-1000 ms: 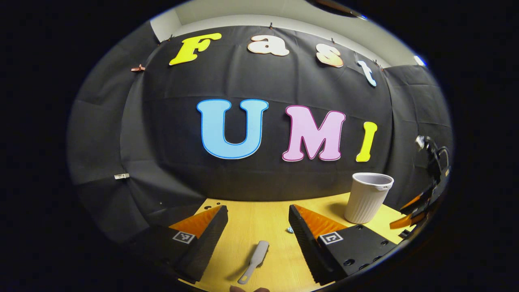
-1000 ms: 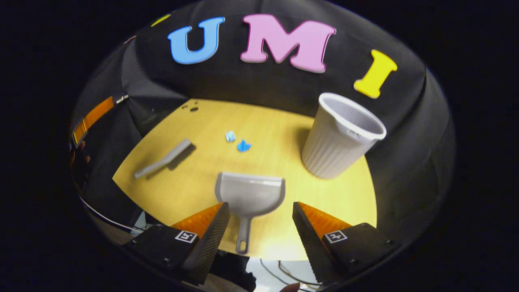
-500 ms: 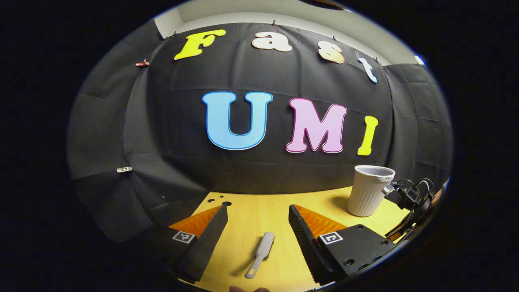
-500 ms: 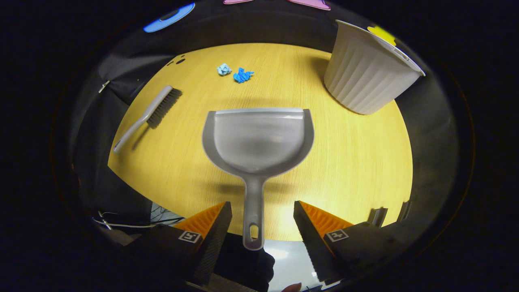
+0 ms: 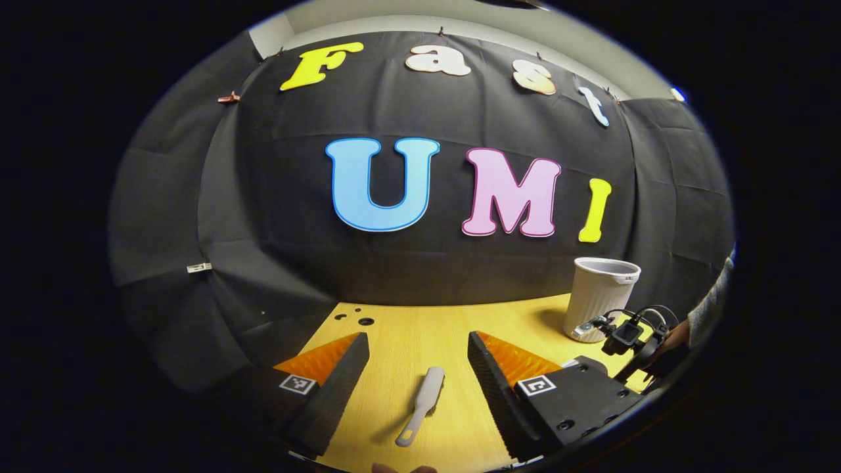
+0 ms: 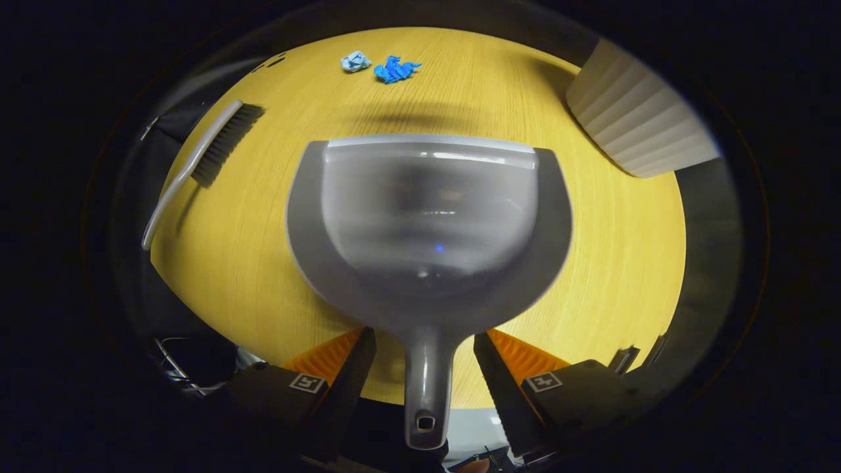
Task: Pick up the small broom and dustpan from the desktop, sweep the trash into the dustpan with the broom, and then empty the trash into the garbage bin.
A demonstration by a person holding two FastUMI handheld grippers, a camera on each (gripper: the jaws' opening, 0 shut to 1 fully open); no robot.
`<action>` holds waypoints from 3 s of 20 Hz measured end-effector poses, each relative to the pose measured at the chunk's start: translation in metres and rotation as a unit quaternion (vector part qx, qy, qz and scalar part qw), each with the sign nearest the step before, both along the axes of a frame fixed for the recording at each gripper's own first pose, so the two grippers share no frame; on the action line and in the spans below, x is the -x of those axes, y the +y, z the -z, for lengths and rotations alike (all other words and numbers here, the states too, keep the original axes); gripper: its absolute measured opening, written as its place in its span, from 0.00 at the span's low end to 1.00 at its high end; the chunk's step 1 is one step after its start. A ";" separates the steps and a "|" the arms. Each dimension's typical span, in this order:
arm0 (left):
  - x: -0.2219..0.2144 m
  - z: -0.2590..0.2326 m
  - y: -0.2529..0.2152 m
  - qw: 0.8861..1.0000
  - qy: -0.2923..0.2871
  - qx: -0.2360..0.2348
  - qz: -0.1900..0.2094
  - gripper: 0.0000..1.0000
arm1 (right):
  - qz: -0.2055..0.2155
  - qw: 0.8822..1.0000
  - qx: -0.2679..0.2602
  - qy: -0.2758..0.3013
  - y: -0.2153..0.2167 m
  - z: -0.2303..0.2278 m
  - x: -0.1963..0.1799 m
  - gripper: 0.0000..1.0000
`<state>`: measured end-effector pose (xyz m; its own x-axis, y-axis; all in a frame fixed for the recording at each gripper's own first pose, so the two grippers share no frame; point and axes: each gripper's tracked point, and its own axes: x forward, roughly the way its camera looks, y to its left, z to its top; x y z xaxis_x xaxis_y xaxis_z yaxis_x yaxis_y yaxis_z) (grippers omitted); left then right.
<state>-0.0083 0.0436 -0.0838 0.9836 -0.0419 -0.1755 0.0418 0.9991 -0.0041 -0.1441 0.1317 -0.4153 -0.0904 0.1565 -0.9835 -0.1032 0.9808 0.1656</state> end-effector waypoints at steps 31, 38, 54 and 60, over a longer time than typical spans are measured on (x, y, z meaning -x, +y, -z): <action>-0.039 0.267 0.010 0.841 0.533 -0.041 0.086 0.95 | -0.031 0.999 -0.020 -0.030 -0.023 0.014 -0.013 0.36; -0.050 0.294 -0.002 0.804 0.582 -0.076 0.093 0.82 | -0.020 0.999 -0.028 -0.030 -0.023 0.012 -0.017 0.36; -0.128 0.273 0.000 0.790 0.554 -0.188 0.183 0.21 | -0.005 0.999 -0.021 -0.026 -0.028 0.009 -0.017 0.36; -0.198 0.281 -0.034 0.788 0.529 -0.228 0.217 0.21 | -0.005 1.000 -0.019 -0.022 -0.029 0.008 -0.018 0.36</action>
